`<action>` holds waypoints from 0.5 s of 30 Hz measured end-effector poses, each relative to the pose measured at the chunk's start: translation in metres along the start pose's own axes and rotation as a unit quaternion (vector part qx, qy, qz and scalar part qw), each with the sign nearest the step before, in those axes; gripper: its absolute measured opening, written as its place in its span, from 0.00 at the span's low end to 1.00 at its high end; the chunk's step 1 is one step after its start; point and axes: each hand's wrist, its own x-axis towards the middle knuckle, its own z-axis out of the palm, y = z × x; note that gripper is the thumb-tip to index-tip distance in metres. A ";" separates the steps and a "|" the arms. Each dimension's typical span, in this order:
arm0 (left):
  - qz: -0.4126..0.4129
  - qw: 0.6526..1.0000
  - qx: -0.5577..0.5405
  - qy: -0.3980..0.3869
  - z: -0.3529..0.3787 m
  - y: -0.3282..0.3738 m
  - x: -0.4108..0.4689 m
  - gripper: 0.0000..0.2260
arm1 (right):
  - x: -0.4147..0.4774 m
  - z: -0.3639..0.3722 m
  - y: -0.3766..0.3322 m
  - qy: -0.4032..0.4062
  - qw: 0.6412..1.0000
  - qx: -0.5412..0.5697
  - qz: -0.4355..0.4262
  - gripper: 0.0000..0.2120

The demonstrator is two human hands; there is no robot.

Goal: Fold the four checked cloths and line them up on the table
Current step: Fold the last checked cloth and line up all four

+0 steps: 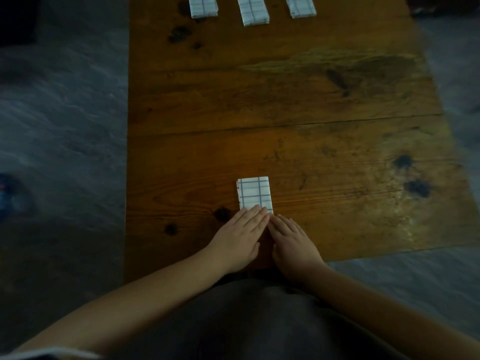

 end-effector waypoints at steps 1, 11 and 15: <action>-0.002 1.000 0.002 -0.016 0.003 0.001 0.004 0.31 | 0.001 -0.001 0.000 0.000 1.000 0.004 0.000 0.33; -0.019 0.998 0.008 -0.066 0.005 -0.001 0.007 0.33 | 0.014 -0.021 0.018 -0.034 0.997 -0.062 -0.026 0.29; -0.022 0.998 0.003 -0.066 0.004 -0.001 0.006 0.34 | 0.021 -0.020 0.021 -0.044 0.994 -0.090 -0.031 0.29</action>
